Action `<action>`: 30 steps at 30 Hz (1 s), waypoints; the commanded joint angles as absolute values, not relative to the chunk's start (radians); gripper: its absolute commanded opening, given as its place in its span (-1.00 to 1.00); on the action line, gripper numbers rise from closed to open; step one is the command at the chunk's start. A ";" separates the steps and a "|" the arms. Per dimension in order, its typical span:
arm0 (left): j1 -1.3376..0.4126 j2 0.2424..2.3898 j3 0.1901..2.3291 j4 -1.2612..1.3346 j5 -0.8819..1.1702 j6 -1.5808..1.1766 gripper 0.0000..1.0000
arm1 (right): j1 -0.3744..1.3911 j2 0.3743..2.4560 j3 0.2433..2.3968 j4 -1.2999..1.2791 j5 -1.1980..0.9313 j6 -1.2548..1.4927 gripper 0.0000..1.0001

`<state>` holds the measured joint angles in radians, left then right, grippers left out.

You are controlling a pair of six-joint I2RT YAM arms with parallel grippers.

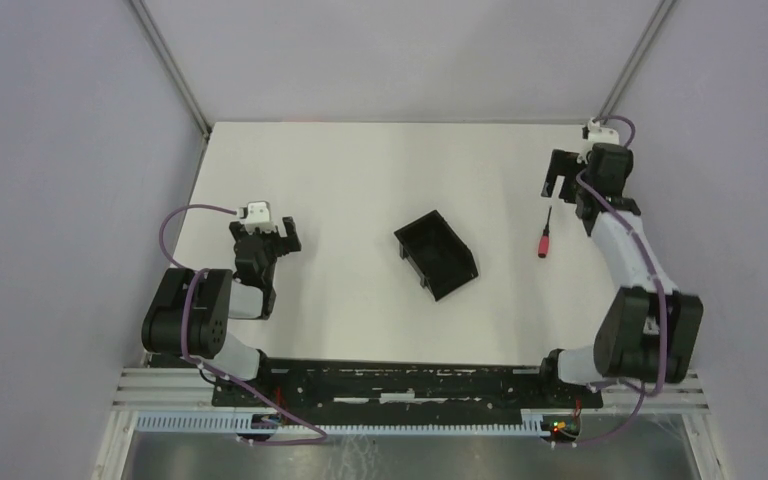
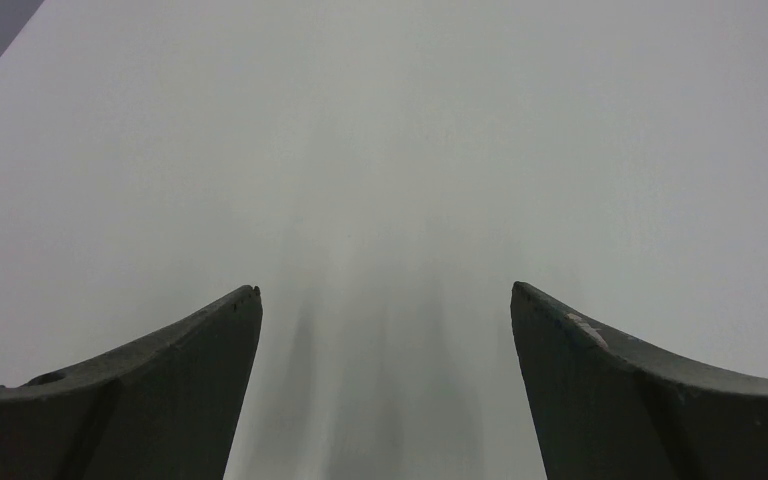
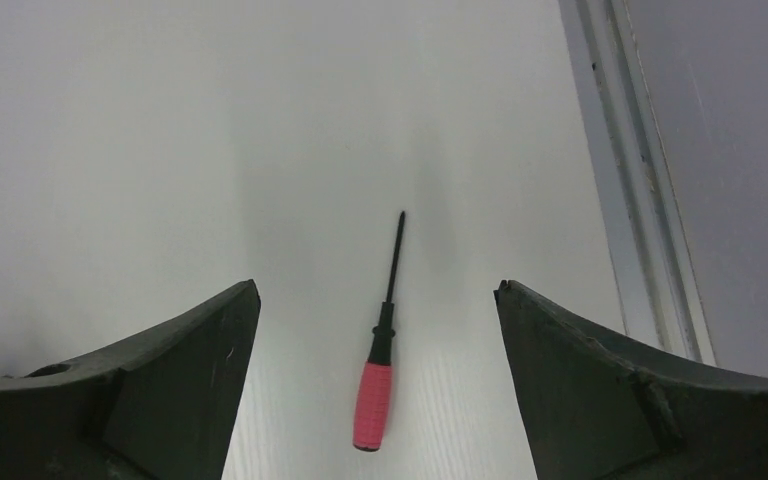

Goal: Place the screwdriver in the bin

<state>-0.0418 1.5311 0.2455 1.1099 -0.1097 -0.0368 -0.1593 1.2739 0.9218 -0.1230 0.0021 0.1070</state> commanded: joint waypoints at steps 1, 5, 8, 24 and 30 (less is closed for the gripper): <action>-0.045 1.533 0.250 1.162 -0.111 -0.020 1.00 | -0.164 1.563 1.150 -0.474 0.103 -0.005 0.89; -0.045 1.534 0.250 1.163 -0.112 -0.020 1.00 | -0.163 1.727 1.203 -0.497 0.031 -0.028 0.65; -0.044 1.535 0.250 1.161 -0.112 -0.021 1.00 | -0.163 1.791 1.166 -0.470 0.003 -0.024 0.54; -0.046 1.535 0.250 1.163 -0.112 -0.021 1.00 | -0.160 1.749 1.355 -0.738 0.021 -0.081 -1.00; -0.046 1.535 0.250 1.162 -0.112 -0.021 1.00 | -0.141 1.716 1.663 -1.087 0.090 -0.078 -1.00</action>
